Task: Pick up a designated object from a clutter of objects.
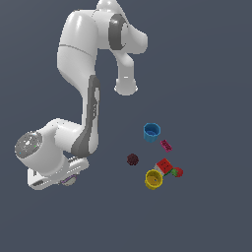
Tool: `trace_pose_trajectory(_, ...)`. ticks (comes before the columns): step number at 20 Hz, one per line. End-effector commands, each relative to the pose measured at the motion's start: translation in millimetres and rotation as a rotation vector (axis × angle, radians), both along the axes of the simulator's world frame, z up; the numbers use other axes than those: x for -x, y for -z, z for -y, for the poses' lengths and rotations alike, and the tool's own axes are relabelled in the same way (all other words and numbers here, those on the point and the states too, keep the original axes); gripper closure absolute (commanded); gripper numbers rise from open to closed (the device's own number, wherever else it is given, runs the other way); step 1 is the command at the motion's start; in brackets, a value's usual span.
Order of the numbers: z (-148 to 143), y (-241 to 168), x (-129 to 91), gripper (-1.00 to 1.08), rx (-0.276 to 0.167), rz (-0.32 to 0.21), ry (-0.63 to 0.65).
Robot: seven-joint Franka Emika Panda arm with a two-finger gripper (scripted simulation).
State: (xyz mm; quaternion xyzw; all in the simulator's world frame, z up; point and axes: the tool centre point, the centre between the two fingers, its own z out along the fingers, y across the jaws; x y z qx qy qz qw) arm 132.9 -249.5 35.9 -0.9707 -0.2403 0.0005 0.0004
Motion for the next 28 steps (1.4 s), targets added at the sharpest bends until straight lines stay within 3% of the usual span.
trace_pose_trajectory(1,0.1,-0.7,-0.4,1.08,0.000,0.001,0.000)
trace_pose_trajectory(15,-3.8,-15.4,11.0,1.08,0.000,0.000,0.000)
trace_pose_trajectory(28,-19.0,-82.3,59.2,1.08,0.000,0.001,0.000)
